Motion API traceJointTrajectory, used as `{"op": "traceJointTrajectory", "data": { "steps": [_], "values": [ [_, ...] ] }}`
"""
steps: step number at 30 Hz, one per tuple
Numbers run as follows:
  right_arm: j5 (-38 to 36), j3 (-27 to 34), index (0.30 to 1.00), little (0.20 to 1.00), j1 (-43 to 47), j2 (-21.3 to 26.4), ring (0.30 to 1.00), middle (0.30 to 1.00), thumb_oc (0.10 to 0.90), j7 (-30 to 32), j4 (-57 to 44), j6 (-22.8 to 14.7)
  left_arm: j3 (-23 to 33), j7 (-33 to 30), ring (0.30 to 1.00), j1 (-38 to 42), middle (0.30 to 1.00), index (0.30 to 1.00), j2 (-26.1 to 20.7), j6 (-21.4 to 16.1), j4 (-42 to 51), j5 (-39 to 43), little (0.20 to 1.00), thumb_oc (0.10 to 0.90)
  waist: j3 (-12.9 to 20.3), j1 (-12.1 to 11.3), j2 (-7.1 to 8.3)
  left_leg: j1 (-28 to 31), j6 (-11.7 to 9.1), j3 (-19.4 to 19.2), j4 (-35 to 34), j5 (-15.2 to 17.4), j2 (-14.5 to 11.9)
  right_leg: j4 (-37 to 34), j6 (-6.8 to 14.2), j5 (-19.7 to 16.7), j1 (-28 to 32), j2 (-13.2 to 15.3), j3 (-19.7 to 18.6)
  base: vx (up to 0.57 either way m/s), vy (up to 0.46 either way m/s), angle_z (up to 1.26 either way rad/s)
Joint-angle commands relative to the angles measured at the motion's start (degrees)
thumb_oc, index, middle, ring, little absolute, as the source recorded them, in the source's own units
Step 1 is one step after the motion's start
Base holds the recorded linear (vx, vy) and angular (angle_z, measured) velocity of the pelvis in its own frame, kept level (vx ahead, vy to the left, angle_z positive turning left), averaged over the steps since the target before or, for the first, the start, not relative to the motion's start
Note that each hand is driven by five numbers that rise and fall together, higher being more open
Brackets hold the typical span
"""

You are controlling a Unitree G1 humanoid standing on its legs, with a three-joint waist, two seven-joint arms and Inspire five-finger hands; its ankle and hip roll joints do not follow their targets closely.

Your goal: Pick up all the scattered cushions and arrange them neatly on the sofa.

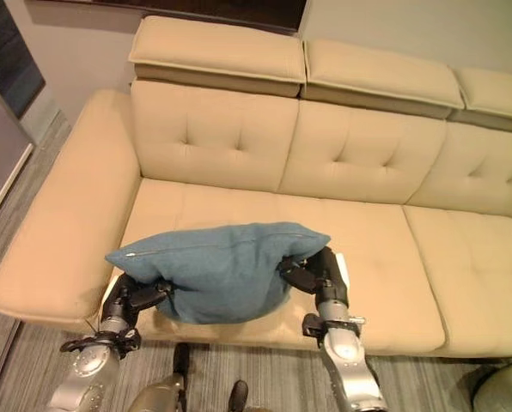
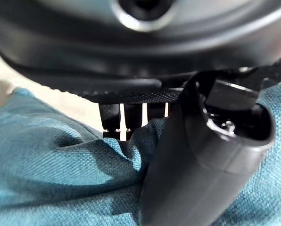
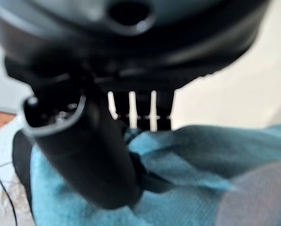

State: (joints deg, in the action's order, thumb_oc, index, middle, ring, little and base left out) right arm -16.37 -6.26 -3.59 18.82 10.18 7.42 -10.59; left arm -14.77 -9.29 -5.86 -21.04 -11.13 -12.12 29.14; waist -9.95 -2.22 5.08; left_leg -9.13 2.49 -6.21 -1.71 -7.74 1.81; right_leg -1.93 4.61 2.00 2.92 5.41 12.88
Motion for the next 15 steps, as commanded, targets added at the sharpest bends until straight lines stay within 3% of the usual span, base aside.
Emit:
{"op": "traceJointTrajectory", "data": {
  "steps": [1,3,4,6,9,15],
  "values": [
    [1.43,-2.42,0.300,0.300,8.87,-2.02,0.300,0.300,0.400,-3.92,-7.95,-6.48,0.30,4.79,0.300,4.96,0.300,0.300,-0.41,-7.07,12.79,-2.86,0.300,0.400,3.97,-2.49,1.93,2.94,-1.86,0.12,3.66,8.69,-2.17,12.62,4.75,1.20,0.12,0.54,-1.90,0.12,0.177,-0.09],
    [1.50,-2.93,0.300,0.300,9.49,-2.71,0.300,0.300,0.400,-4.27,-7.81,-6.44,0.98,4.44,0.300,5.02,0.300,0.300,-1.01,-7.29,12.86,-3.06,0.300,0.400,3.05,-2.12,1.23,3.96,-1.16,0.20,3.76,9.29,-2.66,18.32,5.99,-0.32,-3.67,0.97,-3.00,0.08,0.121,-0.53],
    [1.70,-2.80,0.300,0.300,9.55,-2.91,0.300,0.300,0.400,-4.40,-7.97,-6.47,1.09,4.48,0.300,5.19,0.300,0.300,-0.98,-7.50,12.72,-3.17,0.300,0.400,2.64,-1.65,0.60,5.09,-0.85,0.77,3.46,9.75,-2.72,19.00,5.61,-0.42,-6.64,1.08,-3.57,0.10,0.063,-0.39],
    [2.09,-2.56,0.300,0.300,9.79,-2.75,0.300,0.300,0.400,-4.17,-8.02,-6.58,1.00,4.53,0.300,5.65,0.300,0.300,-0.53,-7.72,12.26,-3.11,0.300,0.400,2.30,-0.86,-0.02,6.51,-0.98,1.68,2.36,10.24,-2.73,14.69,4.71,0.10,-8.64,1.28,-4.01,0.12,-0.002,0.08],
    [2.33,-2.29,0.300,0.300,9.43,-2.37,0.300,0.300,0.400,-3.84,-8.21,-6.40,1.18,4.63,0.300,6.01,0.300,0.300,-0.16,-8.04,12.08,-3.16,0.300,0.400,1.80,-0.16,0.21,7.39,-1.56,2.16,2.63,11.04,-2.29,6.91,4.76,-1.58,-7.71,2.31,-3.68,0.12,-0.069,0.10],
    [2.99,-1.49,0.300,0.300,7.78,-1.97,0.300,0.300,0.400,-3.68,-8.73,-6.33,0.65,5.13,0.300,5.66,0.300,0.300,1.55,-8.12,12.05,-3.32,0.300,0.400,3.47,0.60,0.19,9.70,-2.68,2.70,0.49,11.24,-2.10,1.31,3.95,-2.64,-3.84,1.31,-2.26,0.12,-0.073,0.24]
  ]
}}
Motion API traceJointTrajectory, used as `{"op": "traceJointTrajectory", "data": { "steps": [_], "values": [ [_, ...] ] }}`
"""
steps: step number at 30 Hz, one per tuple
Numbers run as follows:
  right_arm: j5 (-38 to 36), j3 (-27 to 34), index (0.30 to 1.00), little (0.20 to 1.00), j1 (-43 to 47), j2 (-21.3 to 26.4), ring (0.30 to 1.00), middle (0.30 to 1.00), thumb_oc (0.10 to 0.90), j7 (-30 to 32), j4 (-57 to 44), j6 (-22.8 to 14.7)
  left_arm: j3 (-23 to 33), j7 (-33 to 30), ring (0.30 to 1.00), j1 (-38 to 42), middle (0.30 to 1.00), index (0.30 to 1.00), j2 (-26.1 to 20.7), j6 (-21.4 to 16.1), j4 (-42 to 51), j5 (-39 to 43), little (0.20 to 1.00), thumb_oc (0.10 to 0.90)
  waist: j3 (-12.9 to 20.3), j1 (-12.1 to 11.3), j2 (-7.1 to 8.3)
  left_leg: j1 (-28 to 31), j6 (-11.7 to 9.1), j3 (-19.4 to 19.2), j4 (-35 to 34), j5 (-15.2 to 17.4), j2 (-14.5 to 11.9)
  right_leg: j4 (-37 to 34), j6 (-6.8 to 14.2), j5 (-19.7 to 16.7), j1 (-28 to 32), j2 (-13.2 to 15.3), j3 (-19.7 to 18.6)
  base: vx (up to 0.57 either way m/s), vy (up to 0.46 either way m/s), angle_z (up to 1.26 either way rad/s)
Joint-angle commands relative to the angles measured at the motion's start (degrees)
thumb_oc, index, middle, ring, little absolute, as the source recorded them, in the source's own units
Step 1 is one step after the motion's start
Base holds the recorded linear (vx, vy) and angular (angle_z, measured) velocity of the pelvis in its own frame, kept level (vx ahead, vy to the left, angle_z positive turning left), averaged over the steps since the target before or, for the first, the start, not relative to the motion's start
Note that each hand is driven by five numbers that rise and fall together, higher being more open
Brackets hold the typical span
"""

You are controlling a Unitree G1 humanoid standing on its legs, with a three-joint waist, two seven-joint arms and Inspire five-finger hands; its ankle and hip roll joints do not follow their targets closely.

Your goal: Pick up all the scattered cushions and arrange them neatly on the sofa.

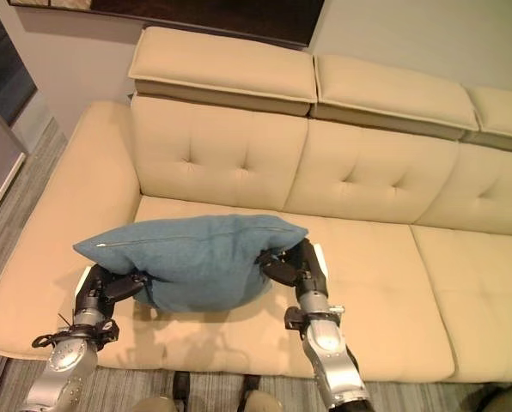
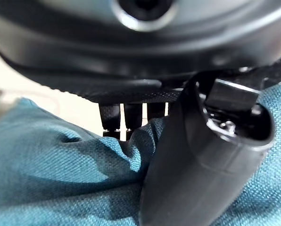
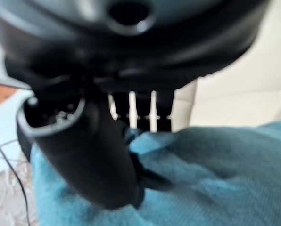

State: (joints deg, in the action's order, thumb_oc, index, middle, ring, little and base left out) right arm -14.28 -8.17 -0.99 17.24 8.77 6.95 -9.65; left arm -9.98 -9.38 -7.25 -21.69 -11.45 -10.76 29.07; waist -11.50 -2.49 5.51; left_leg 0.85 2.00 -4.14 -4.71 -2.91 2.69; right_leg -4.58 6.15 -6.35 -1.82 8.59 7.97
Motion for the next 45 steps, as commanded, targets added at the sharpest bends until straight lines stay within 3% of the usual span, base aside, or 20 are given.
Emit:
{"op": "traceJointTrajectory", "data": {
  "steps": [1,7,12,15,18,19,25,33,40,41,42,43,44,45],
  "values": [
    [0.77,0.63,0.300,0.300,4.92,-0.12,0.300,0.300,0.400,-2.20,-8.54,-7.26,-4.26,5.22,0.300,7.29,0.300,0.300,2.50,-7.62,10.92,-3.39,0.300,0.400,5.63,1.17,-0.56,0.58,-2.66,0.93,2.63,6.25,-3.28,2.30,2.12,5.88,2.44,-2.42,3.41,0.18,-0.108,0.07],
    [0.63,0.08,0.300,0.300,7.33,0.98,0.300,0.300,0.400,-0.95,-9.48,-7.49,-4.96,2.90,0.300,12.19,0.300,0.300,3.07,-8.15,11.48,-4.51,0.300,0.400,6.52,1.89,-1.67,2.11,-3.95,1.23,-0.29,5.32,-4.26,-0.42,1.68,6.76,4.33,-3.68,4.40,0.10,-0.053,0.13],
    [0.30,-1.82,0.300,0.300,15.59,2.16,0.300,0.300,0.400,1.74,-8.53,-8.15,-6.68,-0.69,0.300,22.23,0.300,0.300,3.16,-9.77,10.73,-5.05,0.300,0.400,6.08,2.31,-2.53,-0.20,-4.52,0.91,-0.29,4.66,-4.73,-0.42,1.98,6.93,2.23,-3.97,4.55,-0.03,-0.007,-0.01],
    [-0.88,-4.60,0.300,0.300,24.44,2.04,0.300,0.300,0.400,3.96,-6.48,-8.80,-8.60,-4.57,0.300,32.79,0.300,0.300,3.33,-11.59,8.00,-4.20,0.300,0.400,5.03,2.68,-3.34,-3.57,-4.68,1.01,-0.29,3.76,-4.66,-0.42,2.20,6.31,-0.95,-4.06,3.86,-0.14,0.010,-0.01],
    [-1.66,-5.80,0.300,0.300,28.65,1.52,0.300,0.300,0.400,5.32,-4.62,-9.45,-9.33,-6.49,0.300,37.77,0.300,0.300,3.56,-12.83,5.81,-3.78,0.300,0.400,4.54,2.86,-3.74,-5.68,-4.76,1.27,-0.29,3.21,-4.68,-0.42,2.24,5.86,-3.22,-4.06,3.37,-0.14,0.023,-0.02],
    [-1.52,-7.03,0.300,0.300,33.29,1.52,0.300,0.300,0.400,7.14,-2.81,-9.90,-10.10,-8.53,0.300,43.14,0.300,0.300,3.14,-13.91,3.16,-3.43,0.300,0.400,3.87,3.07,-4.12,-7.69,-4.82,1.42,-0.29,2.72,-4.67,-0.42,2.38,5.16,-5.30,-4.05,2.83,-0.14,0.024,-0.03],
    [-1.11,-8.62,0.300,0.300,43.85,1.47,0.300,0.300,0.400,11.57,3.46,-10.92,-11.87,-12.54,0.300,54.03,0.300,0.300,1.84,-16.23,-5.47,-1.66,0.300,0.400,2.98,3.79,-4.73,-15.54,-5.34,1.73,-0.29,0.26,-3.81,-0.42,2.55,2.37,-13.31,-4.15,1.33,-0.14,0.031,-0.07],
    [0.51,-9.48,0.300,0.300,50.03,3.63,0.300,0.300,0.400,14.00,9.84,-10.51,-13.04,-12.33,0.300,58.33,0.300,0.300,0.08,-16.36,-14.33,0.08,0.300,0.400,4.49,4.57,-4.99,-22.46,-6.02,1.87,-0.29,-1.69,-2.72,-0.42,2.29,0.46,-19.71,-3.18,1.06,-0.04,0.024,0.00],
    [2.49,-8.06,0.300,0.300,47.59,3.56,0.300,0.300,0.400,13.99,11.26,-10.13,-13.16,-9.87,0.300,53.97,0.300,0.300,0.58,-14.28,-17.61,-1.16,0.300,0.400,4.99,4.82,-4.87,-26.08,-6.58,1.88,-0.29,-2.18,-2.72,-0.42,2.42,-0.30,-23.55,-2.77,0.92,-0.01,0.020,0.00],
    [5.76,-7.38,0.465,0.465,47.85,3.87,0.465,0.465,0.510,16.42,11.71,-9.69,-12.73,-10.88,0.472,54.45,0.472,0.472,-0.01,-14.11,-18.69,-2.48,0.472,0.515,5.44,4.82,-4.91,-27.02,-6.68,1.98,-0.29,-2.28,-2.63,-0.42,2.46,-0.39,-24.54,-2.70,0.99,0.00,0.000,0.00],
    [5.77,-7.38,0.465,0.465,47.85,3.87,0.465,0.465,0.510,16.42,11.71,-9.68,-12.73,-10.88,0.472,54.45,0.472,0.472,-0.01,-14.11,-18.69,-2.48,0.472,0.515,5.45,4.82,-4.91,-27.03,-6.68,1.98,-0.29,-2.28,-2.62,-0.42,2.46,-0.39,-24.55,-2.69,0.99,0.00,0.000,0.00],
    [7.93,-7.40,0.796,0.796,48.52,4.16,0.796,0.796,0.731,18.05,12.34,-9.27,-12.72,-11.82,0.900,55.51,0.900,0.900,-0.57,-14.08,-19.61,-3.22,0.900,0.800,5.47,4.81,-4.96,-27.25,-6.68,1.97,-0.29,-2.32,-2.60,-0.42,2.53,-0.41,-24.73,-2.65,1.03,0.00,0.000,0.00],
    [9.79,-7.29,0.900,0.900,49.31,4.62,0.900,0.900,0.800,19.46,12.60,-8.86,-12.63,-12.70,0.900,56.70,0.900,0.900,-1.54,-13.82,-20.58,-4.04,0.900,0.800,5.50,4.76,-4.96,-27.41,-6.68,2.08,-0.29,-2.36,-2.56,-0.42,2.57,-0.43,-24.84,-2.67,1.01,0.00,0.000,0.00],
    [13.26,-6.95,0.900,0.900,51.23,6.35,0.900,0.900,0.800,21.87,13.14,-7.39,-11.95,-14.61,0.900,58.35,0.900,0.900,-3.75,-13.53,-20.50,-6.08,0.900,0.800,5.42,4.54,-5.05,-27.74,-6.72,2.24,-0.29,-2.50,-2.53,-0.42,2.67,-0.55,-25.25,-2.65,1.10,0.00,0.000,0.00]
  ]
}}
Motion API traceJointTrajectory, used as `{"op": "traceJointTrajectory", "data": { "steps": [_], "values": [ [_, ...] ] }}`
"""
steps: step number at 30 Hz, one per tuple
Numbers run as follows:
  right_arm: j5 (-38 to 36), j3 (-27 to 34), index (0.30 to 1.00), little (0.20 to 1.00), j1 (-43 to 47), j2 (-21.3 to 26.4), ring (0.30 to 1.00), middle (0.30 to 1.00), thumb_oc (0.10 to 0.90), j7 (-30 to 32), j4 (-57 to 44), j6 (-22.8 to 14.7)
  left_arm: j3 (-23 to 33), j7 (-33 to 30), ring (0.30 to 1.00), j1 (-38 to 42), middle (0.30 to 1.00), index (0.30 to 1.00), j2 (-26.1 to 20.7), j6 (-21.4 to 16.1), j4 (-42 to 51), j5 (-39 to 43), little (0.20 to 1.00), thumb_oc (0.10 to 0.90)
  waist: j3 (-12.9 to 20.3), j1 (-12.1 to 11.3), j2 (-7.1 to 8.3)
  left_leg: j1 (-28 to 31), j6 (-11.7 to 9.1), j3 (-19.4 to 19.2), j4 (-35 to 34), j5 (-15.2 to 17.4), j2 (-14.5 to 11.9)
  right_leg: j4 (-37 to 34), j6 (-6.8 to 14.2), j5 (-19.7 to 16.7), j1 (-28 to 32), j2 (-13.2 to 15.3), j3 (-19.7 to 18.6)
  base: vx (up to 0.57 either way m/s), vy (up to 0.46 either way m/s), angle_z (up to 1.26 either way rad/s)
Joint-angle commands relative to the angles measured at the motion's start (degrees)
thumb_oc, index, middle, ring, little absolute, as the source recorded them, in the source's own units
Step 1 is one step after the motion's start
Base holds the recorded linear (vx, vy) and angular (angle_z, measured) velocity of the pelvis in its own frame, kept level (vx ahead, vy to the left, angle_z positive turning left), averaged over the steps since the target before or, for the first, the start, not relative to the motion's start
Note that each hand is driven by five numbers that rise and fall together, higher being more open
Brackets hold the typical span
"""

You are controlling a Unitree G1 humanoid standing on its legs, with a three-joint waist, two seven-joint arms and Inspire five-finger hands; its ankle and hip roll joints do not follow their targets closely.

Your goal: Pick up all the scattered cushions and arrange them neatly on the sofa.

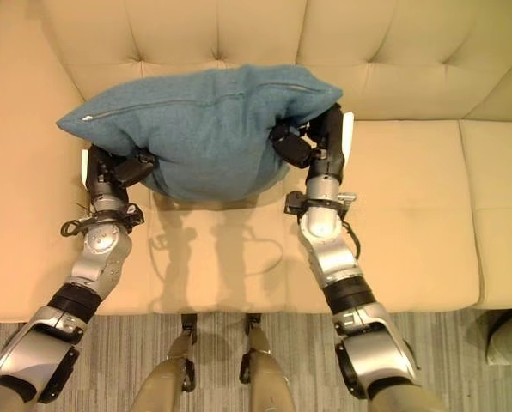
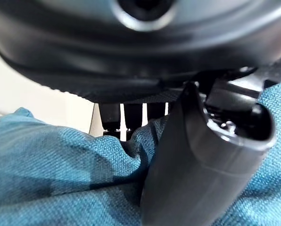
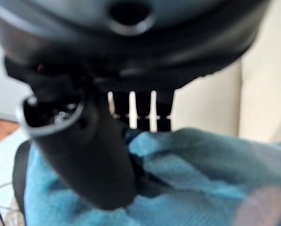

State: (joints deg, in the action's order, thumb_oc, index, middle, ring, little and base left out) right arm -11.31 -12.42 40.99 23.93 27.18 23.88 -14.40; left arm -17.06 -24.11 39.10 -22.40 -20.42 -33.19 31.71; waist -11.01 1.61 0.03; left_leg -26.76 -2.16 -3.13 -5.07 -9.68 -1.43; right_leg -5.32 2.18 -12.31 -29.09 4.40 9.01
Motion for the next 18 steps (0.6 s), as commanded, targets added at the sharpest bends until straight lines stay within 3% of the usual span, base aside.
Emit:
{"op": "traceJointTrajectory", "data": {
  "steps": [1,8,18],
  "values": [
    [12.09,-2.27,0.900,0.900,10.01,0.94,0.900,0.900,0.800,4.70,-3.62,-1.69,-4.26,-0.76,0.900,12.18,0.900,0.900,-4.27,-4.38,2.25,-9.55,0.900,0.800,4.91,0.33,0.35,-0.24,-2.59,1.29,0.07,4.22,1.70,0.32,6.66,5.44,1.95,1.56,0.13,0.00,0.000,0.00],
    [14.84,-1.32,0.900,0.900,15.99,4.20,0.900,0.900,0.800,10.64,1.29,3.41,-0.23,-5.95,0.900,15.35,0.900,0.900,-6.45,-3.75,-0.58,-7.14,0.900,0.800,5.19,-0.40,0.20,-0.49,-2.54,1.70,0.07,4.35,2.01,0.32,6.63,5.60,1.82,1.60,0.41,0.00,-0.001,0.00],
    [8.36,-7.88,0.900,0.900,29.74,11.32,0.900,0.900,0.800,9.92,14.85,8.28,-1.25,-6.82,0.900,22.98,0.900,0.900,-13.72,-1.53,-4.67,-5.03,0.900,0.800,6.31,-1.49,0.37,-0.41,-2.90,2.36,0.07,4.07,2.20,0.32,6.77,5.64,2.07,1.34,0.89,0.00,-0.005,0.01]
  ]
}}
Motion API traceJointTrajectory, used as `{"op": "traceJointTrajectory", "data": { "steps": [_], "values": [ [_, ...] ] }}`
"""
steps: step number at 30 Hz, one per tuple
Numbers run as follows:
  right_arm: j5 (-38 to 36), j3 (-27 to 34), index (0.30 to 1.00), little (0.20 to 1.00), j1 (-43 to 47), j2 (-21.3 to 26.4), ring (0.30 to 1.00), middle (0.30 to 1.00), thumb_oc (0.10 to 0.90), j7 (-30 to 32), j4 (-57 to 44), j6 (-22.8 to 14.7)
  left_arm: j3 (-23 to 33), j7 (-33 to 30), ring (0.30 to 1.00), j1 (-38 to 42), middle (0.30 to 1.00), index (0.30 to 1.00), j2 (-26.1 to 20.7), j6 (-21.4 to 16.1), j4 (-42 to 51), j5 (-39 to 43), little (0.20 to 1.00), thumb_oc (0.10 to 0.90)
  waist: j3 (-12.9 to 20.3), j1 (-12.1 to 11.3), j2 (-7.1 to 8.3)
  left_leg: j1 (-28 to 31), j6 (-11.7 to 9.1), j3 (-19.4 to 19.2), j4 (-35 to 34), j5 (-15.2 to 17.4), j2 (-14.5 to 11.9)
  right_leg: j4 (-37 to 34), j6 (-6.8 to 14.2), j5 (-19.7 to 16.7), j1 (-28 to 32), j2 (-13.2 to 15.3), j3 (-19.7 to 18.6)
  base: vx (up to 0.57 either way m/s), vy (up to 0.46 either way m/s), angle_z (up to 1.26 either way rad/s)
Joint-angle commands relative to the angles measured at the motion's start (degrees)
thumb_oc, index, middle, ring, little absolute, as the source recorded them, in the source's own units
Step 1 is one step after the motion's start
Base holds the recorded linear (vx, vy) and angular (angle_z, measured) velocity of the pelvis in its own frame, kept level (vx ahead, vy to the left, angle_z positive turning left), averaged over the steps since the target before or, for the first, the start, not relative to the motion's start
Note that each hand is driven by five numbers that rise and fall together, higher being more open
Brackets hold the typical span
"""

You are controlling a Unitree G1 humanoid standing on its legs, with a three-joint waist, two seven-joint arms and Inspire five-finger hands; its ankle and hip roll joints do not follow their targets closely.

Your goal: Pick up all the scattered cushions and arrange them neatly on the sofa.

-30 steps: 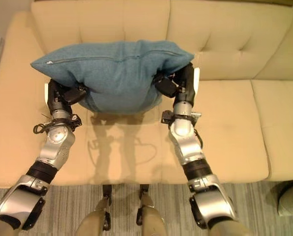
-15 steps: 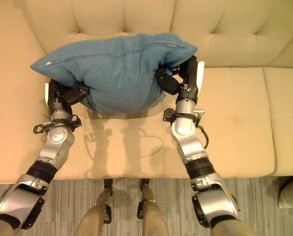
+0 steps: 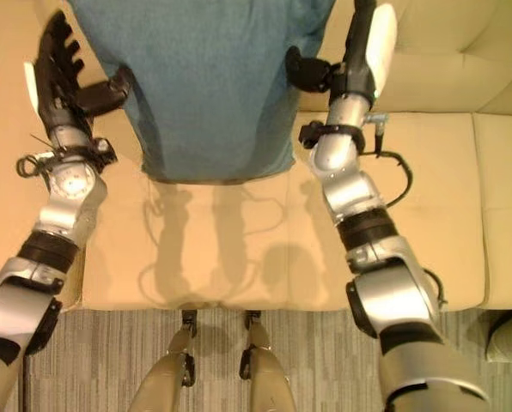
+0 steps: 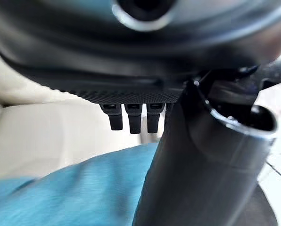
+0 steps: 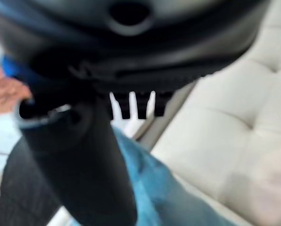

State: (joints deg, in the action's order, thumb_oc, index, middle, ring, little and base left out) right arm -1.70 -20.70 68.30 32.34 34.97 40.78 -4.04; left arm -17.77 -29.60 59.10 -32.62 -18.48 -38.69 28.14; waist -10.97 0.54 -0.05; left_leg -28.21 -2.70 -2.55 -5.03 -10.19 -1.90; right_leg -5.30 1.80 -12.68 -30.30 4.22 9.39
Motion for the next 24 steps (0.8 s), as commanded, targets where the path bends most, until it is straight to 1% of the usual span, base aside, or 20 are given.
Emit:
{"op": "traceJointTrajectory", "data": {
  "steps": [1,3,5,7,8,9,10,11,12,13,15,16,17,18,19,20,21,22,23,24],
  "values": [
    [-1.43,0.38,0.900,0.900,2.49,3.67,0.900,0.900,0.800,2.16,-1.63,-1.81,-0.21,-1.33,0.900,2.70,0.900,0.900,-4.03,-3.24,0.74,-1.57,0.900,0.800,6.40,-0.46,0.47,1.11,-2.37,1.88,0.03,4.62,2.63,0.30,7.16,6.10,3.36,1.45,0.55,0.02,-0.013,0.04],
    [-1.60,0.49,0.900,0.900,2.08,4.39,0.900,0.900,0.800,2.03,-1.63,-1.59,0.22,-1.29,0.900,2.07,0.900,0.900,-4.51,-3.07,0.86,-1.61,0.900,0.800,6.53,-0.45,0.45,1.23,-2.39,1.91,0.03,4.64,2.59,0.30,7.16,6.14,3.46,1.44,0.72,0.02,-0.011,0.03],
    [-2.05,1.63,0.900,0.900,0.32,5.62,0.900,0.900,0.800,2.20,-2.05,-1.34,1.76,-1.23,0.900,-0.23,0.900,0.900,-5.20,-2.86,1.59,-1.44,0.900,0.800,6.91,-0.54,0.48,1.51,-2.39,1.94,0.03,4.72,2.49,0.30,7.17,6.28,3.75,1.41,0.74,0.02,-0.007,0.04],
    [-2.53,3.55,0.900,0.900,-2.22,6.54,0.900,0.900,0.800,2.32,-3.24,-1.47,3.82,-0.79,0.900,-3.69,0.900,0.900,-5.44,-2.83,2.90,-1.35,0.900,0.800,7.34,-0.52,0.53,1.59,-2.32,1.86,0.03,4.47,2.46,0.30,7.10,6.12,3.83,1.47,0.80,0.02,-0.001,0.02],
    [-2.94,5.08,0.900,0.900,-4.35,6.95,0.900,0.900,0.800,2.46,-4.52,-2.03,5.12,-0.50,0.900,-5.95,0.900,0.900,-5.27,-2.94,3.97,-1.26,0.900,0.800,7.54,-0.57,0.48,1.94,-2.35,1.87,0.03,4.95,2.32,0.30,7.10,6.58,4.18,1.38,0.84,0.06,-0.007,0.00],
    [-2.83,8.20,0.900,0.900,-9.74,7.33,0.900,0.900,0.800,2.05,-8.23,-2.67,7.70,0.37,0.900,-11.35,0.900,0.900,-4.59,-3.10,7.57,-1.64,0.900,0.800,8.18,-0.55,0.49,2.46,-2.36,1.86,0.03,5.21,2.20,0.30,7.00,6.83,4.66,1.39,1.00,0.07,-0.011,0.01],
    [-2.92,10.12,0.900,0.900,-13.24,7.29,0.900,0.900,0.800,1.38,-10.32,-3.30,9.28,1.02,0.900,-14.22,0.900,0.900,-4.26,-3.26,9.63,-2.20,0.900,0.800,8.45,-0.44,0.57,2.45,-2.28,1.80,0.03,4.92,2.22,0.30,6.91,6.62,4.68,1.48,1.15,0.08,-0.020,0.06],
    [-1.91,14.24,0.900,0.900,-21.20,7.05,0.900,0.900,0.800,0.09,-16.10,-4.26,12.31,2.23,0.900,-21.75,0.900,0.900,-2.42,-3.64,14.65,-2.97,0.900,0.800,9.06,-0.31,0.71,3.22,-2.27,1.79,0.03,5.20,2.00,0.30,6.85,6.97,5.57,1.56,1.32,0.08,-0.021,0.07],
    [-1.86,16.31,0.900,0.900,-25.89,6.04,0.900,0.900,0.800,-0.88,-18.47,-4.85,13.64,2.97,0.900,-25.79,0.900,0.900,-1.29,-3.76,17.31,-3.59,0.900,0.800,9.35,-0.41,0.72,4.25,-2.26,1.81,0.03,5.84,1.88,0.30,6.81,7.54,6.58,1.36,1.33,0.06,-0.016,0.07],
    [-1.79,16.49,0.900,0.900,-26.36,5.96,0.900,0.900,0.800,-0.93,-18.82,-4.75,13.65,2.94,0.900,-26.16,0.900,0.900,-1.26,-3.64,17.64,-3.67,0.900,0.800,9.48,-0.39,0.79,4.13,-2.22,1.82,0.03,5.50,1.96,0.30,6.79,7.27,6.48,1.44,1.36,0.05,-0.011,0.04],
    [-0.97,19.94,0.900,0.900,-34.66,3.51,0.900,0.900,0.800,-2.83,-23.72,-6.21,16.05,4.44,0.900,-33.56,0.900,0.900,1.65,-3.78,22.28,-4.42,0.900,0.800,9.92,-0.37,0.93,5.30,-2.28,1.76,0.03,5.63,1.69,0.30,6.69,7.78,7.88,1.48,1.49,0.07,-0.015,0.03],
    [-0.90,22.82,0.900,0.900,-42.09,0.52,0.900,0.900,0.800,-5.53,-27.13,-7.87,17.84,6.93,0.900,-40.11,0.900,0.900,2.55,-3.35,25.43,-7.86,0.900,0.800,9.65,-0.34,1.00,6.90,-2.26,1.71,0.03,5.95,1.34,0.30,6.64,8.24,9.56,1.36,1.69,0.08,-0.019,0.00],
    [-0.80,22.97,0.900,0.900,-42.73,0.34,0.900,0.900,0.800,-5.63,-27.56,-7.79,17.82,6.92,0.900,-40.64,0.900,0.900,2.59,-3.23,25.79,-8.02,0.900,0.800,9.72,-0.36,1.07,7.19,-2.27,1.72,0.03,6.00,1.33,0.30,6.64,8.29,9.86,1.36,1.70,0.10,-0.022,0.02],
    [-0.83,24.87,0.900,0.900,-49.12,-2.66,0.900,0.900,0.800,-8.66,-29.57,-8.98,19.67,8.75,0.900,-47.25,0.900,0.900,4.72,-2.97,27.59,-10.44,0.900,0.800,9.34,-0.50,1.20,9.05,-2.25,1.53,0.03,6.29,0.99,0.30,6.60,8.72,11.68,1.39,1.93,0.08,-0.019,-0.01],
    [0.62,25.57,0.900,0.900,-52.96,-3.61,0.900,0.900,0.800,-10.00,-30.43,-8.90,20.57,10.01,0.900,-50.88,0.900,0.900,6.10,-2.60,28.28,-11.00,0.900,0.800,9.17,-0.50,1.28,10.25,-2.20,1.40,0.03,6.48,0.88,0.30,6.55,8.97,12.82,1.35,2.14,0.08,-0.018,-0.06],
    [0.75,25.59,0.900,0.900,-53.63,-3.73,0.900,0.900,0.800,-10.08,-30.88,-8.78,20.59,10.10,0.900,-51.55,0.900,0.900,6.18,-2.47,28.69,-11.04,0.900,0.800,9.18,-0.49,1.25,10.71,-2.21,1.42,0.03,6.57,0.87,0.30,6.56,9.06,13.28,1.34,2.17,0.09,-0.038,-0.09],
    [3.95,26.51,0.900,0.900,-63.64,-7.24,0.900,0.900,0.800,-13.48,-30.59,-8.94,21.51,13.72,0.900,-60.55,0.900,0.900,9.71,-1.24,27.54,-11.69,0.900,0.800,8.54,-0.39,1.08,14.48,-2.00,1.30,0.03,7.00,0.38,0.30,6.41,10.03,17.09,1.18,2.77,0.09,-0.040,-0.03],
    [5.03,26.15,0.900,0.900,-68.47,-9.88,0.900,0.900,0.800,-14.60,-29.15,-8.86,21.00,15.81,0.900,-64.79,0.900,0.900,12.76,-0.03,25.01,-9.76,0.900,0.800,8.26,-0.25,0.96,16.60,-1.88,1.06,0.03,7.23,0.03,0.30,6.35,10.51,19.22,1.08,2.88,0.11,-0.046,0.04],
    [5.84,24.86,0.900,0.900,-72.42,-12.34,0.900,0.900,0.800,-15.83,-27.50,-8.78,19.26,17.29,0.900,-68.11,0.900,0.900,13.92,1.50,20.54,-11.63,0.900,0.800,7.88,-0.06,0.76,19.20,-1.76,0.61,0.03,7.56,-0.38,0.30,6.38,10.91,21.68,0.83,3.19,0.05,-0.024,0.03],
    [6.90,24.18,0.900,0.900,-73.97,-12.58,0.900,0.900,0.800,-16.38,-26.33,-8.38,18.31,18.04,0.900,-69.67,0.900,0.900,14.78,2.14,19.02,-12.03,0.900,0.800,7.77,-0.07,0.75,20.34,-1.70,0.41,0.03,7.69,-0.53,0.30,6.36,11.17,22.85,0.76,3.40,0.03,-0.012,-0.03]
  ]
}}
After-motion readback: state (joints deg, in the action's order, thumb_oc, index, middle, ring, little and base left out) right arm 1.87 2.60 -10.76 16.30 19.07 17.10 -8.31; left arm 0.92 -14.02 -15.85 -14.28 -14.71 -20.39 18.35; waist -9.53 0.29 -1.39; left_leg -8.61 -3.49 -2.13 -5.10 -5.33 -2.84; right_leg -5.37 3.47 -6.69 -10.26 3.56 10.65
